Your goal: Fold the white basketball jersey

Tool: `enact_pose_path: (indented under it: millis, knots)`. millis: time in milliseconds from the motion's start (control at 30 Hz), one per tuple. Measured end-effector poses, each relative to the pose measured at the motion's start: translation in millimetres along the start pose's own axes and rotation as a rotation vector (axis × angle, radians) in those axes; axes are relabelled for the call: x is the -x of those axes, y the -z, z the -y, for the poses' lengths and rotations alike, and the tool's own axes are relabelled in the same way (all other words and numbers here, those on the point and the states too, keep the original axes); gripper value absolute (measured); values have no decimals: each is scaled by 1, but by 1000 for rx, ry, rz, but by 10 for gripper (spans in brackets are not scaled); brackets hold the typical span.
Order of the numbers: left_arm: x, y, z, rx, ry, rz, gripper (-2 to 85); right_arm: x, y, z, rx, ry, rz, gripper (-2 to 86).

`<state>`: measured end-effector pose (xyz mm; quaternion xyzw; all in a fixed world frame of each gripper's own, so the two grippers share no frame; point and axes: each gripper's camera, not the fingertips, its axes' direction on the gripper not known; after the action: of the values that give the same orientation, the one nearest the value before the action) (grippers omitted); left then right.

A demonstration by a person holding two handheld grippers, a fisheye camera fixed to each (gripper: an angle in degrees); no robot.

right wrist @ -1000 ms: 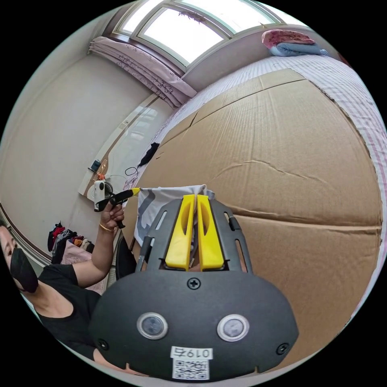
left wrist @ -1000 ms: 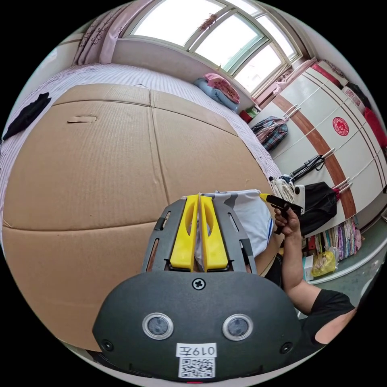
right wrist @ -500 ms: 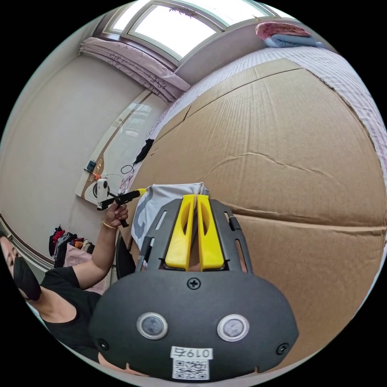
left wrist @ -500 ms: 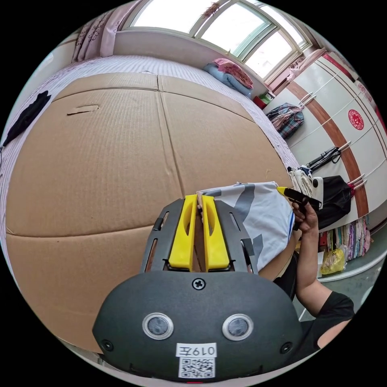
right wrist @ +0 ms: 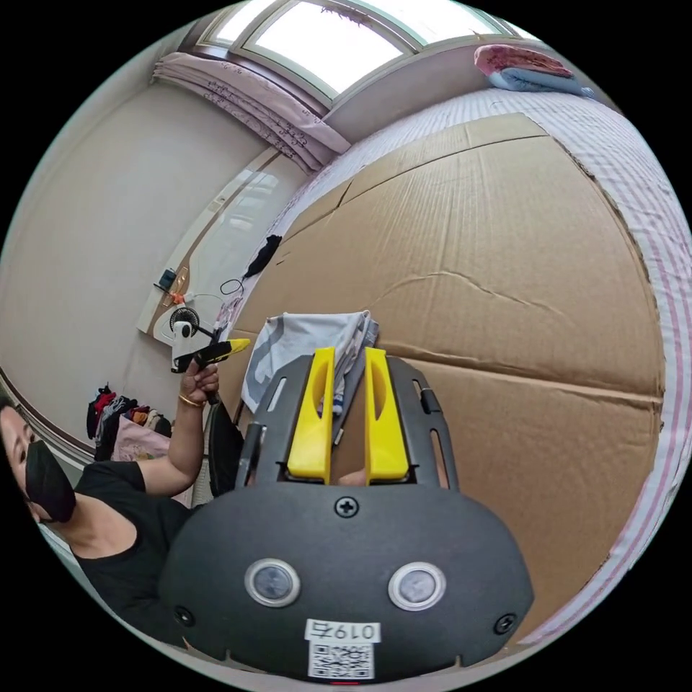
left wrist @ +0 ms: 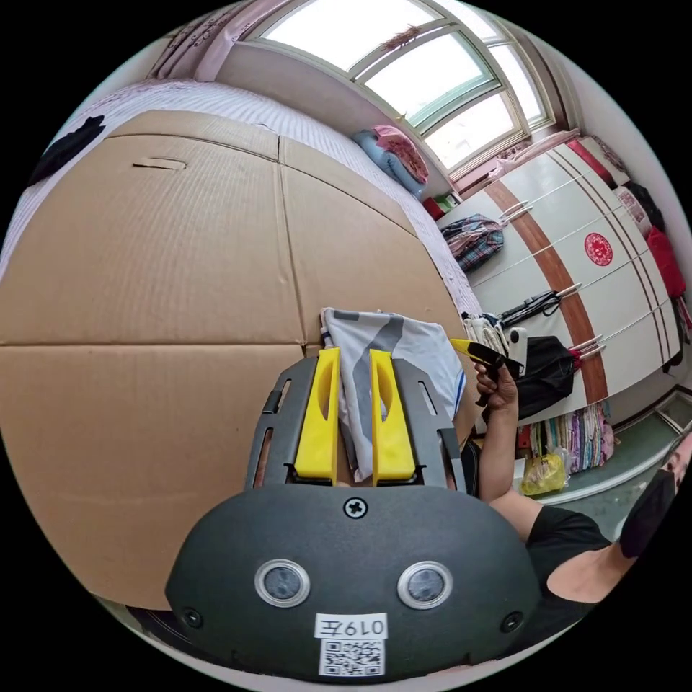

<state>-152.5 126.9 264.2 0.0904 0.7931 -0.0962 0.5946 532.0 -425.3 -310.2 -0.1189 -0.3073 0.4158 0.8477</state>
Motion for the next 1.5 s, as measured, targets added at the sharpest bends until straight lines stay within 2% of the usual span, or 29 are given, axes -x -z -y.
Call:
enact_pose_path:
  millis: [100, 433, 667, 800, 1100, 1233, 1500]
  knots:
    - [3, -3, -13, -7, 22, 15, 54, -6, 9, 7, 5, -16, 90, 75]
    - [13, -14, -21, 23, 34, 42, 35, -18, 45, 32, 91, -2, 81, 78]
    - [24, -14, -27, 21, 54, 51, 17, -48, 81, 49, 91, 1, 99, 4]
    - [31, -11, -33, 14, 67, 46, 19, -70, 99, 56, 91, -14, 101, -2]
    - [38, 6, -51, -32, 50, -4, 40, -133, 153, 67, 65, 3, 166, 56]
    - [34, 17, -70, -48, 30, -31, 59, -162, 171, 62, 115, 46, 153, 65]
    - [16, 7, -111, -43, 28, 36, 66, -246, 190, 55, 118, 38, 193, 83]
